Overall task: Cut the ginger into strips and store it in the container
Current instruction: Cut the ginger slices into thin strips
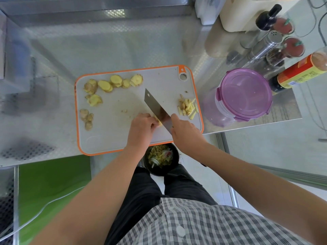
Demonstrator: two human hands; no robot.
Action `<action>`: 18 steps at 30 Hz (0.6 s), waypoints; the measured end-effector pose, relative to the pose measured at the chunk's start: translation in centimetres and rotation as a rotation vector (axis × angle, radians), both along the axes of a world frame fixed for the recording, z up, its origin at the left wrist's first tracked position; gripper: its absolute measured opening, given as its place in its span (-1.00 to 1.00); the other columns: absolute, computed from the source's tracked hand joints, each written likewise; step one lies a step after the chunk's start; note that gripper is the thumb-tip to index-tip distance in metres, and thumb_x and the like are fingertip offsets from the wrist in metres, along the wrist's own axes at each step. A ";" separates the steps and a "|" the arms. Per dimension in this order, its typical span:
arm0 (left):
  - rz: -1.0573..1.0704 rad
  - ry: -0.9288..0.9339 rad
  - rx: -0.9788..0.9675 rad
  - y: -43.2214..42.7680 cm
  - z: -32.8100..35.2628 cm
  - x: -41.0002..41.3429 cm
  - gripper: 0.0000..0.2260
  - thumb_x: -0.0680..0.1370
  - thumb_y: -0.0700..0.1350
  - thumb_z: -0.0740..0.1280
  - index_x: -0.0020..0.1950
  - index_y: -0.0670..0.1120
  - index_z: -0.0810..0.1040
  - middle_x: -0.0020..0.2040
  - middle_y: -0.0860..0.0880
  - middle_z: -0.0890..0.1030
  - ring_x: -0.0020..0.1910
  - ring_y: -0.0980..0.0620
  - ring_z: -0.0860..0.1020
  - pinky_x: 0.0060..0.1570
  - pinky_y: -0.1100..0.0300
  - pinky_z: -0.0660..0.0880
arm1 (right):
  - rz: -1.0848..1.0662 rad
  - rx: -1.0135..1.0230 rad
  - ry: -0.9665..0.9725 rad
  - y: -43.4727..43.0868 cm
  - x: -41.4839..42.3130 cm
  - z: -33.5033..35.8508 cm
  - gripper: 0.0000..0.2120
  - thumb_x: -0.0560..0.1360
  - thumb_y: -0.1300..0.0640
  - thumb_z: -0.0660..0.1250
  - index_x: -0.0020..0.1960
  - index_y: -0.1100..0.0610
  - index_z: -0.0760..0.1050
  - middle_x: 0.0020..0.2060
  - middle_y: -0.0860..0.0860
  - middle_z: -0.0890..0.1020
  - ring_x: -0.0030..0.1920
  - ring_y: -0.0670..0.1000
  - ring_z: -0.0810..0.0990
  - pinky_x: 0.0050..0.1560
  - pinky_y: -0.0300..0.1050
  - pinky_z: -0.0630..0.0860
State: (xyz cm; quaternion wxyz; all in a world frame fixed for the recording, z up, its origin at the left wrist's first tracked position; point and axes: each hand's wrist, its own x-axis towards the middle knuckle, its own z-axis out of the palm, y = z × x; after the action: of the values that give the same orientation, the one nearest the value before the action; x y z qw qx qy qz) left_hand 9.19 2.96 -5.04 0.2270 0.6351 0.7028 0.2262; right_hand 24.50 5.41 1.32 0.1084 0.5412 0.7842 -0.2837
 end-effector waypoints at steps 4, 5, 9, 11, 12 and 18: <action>-0.010 -0.022 0.021 0.0 0.0 0.0 -0.85 0.31 -0.39 0.50 -0.32 -0.15 0.66 -0.39 -0.05 0.58 -0.34 -0.11 0.51 -0.35 0.20 0.36 | -0.011 -0.015 -0.027 0.2 -0.5 -0.6 -0.83 0.54 0.32 0.08 -0.05 0.11 0.11 -0.37 0.02 0.35 -0.41 0.02 0.32 -0.45 -0.12 0.17; -0.010 -0.023 0.021 0.0 0.0 0.0 -0.85 0.31 -0.39 0.49 -0.31 -0.15 0.66 -0.38 -0.04 0.58 -0.34 -0.11 0.51 -0.35 0.20 0.36 | -0.021 -0.014 -0.027 0.1 -0.7 -0.9 -0.83 0.55 0.32 0.08 -0.05 0.11 0.11 -0.37 0.01 0.35 -0.40 0.03 0.34 -0.44 -0.11 0.19; -0.002 -0.015 0.025 0.0 0.1 0.1 -0.89 0.34 -0.35 0.49 -0.31 -0.16 0.65 -0.37 -0.05 0.57 -0.34 -0.14 0.51 -0.38 0.10 0.45 | -0.042 0.041 0.013 -0.7 -1.3 -2.1 -0.84 0.60 0.24 0.08 -0.04 0.09 0.08 -0.22 0.04 0.43 -0.24 0.21 0.47 -0.29 -0.02 0.31; 0.001 -0.012 0.036 0.0 0.2 0.1 -0.89 0.35 -0.35 0.48 -0.31 -0.16 0.66 -0.37 -0.05 0.57 -0.35 -0.13 0.51 -0.37 0.14 0.41 | -0.047 0.039 0.042 -0.7 -1.1 -2.1 -0.86 0.62 0.19 0.07 -0.04 0.10 0.09 -0.22 0.04 0.40 -0.27 0.19 0.41 -0.27 -0.02 0.32; 0.002 -0.012 0.039 -0.1 0.2 0.2 -0.89 0.34 -0.35 0.48 -0.31 -0.16 0.66 -0.38 -0.05 0.56 -0.35 -0.13 0.50 -0.36 0.17 0.38 | -0.050 0.034 0.056 -0.6 -0.9 -1.9 -0.87 0.62 0.18 0.06 -0.04 0.10 0.09 -0.26 0.02 0.38 -0.28 0.18 0.37 -0.27 -0.02 0.31; 0.028 -0.024 0.018 -0.1 -0.1 -0.1 -0.81 0.26 -0.43 0.48 -0.36 -0.15 0.61 -0.42 -0.04 0.53 -0.38 -0.06 0.46 -0.39 0.23 0.30 | -0.014 0.061 0.081 0.1 0.0 -0.8 -0.88 0.59 0.25 0.07 -0.04 0.10 0.12 -0.35 -0.02 0.34 -0.33 0.14 0.36 -0.33 -0.06 0.26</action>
State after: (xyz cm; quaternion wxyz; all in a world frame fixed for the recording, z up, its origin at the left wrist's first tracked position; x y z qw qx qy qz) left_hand 9.06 2.90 -5.16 0.2266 0.6246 0.7067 0.2431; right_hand 24.49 5.47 0.53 0.0580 0.5379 0.7922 -0.2823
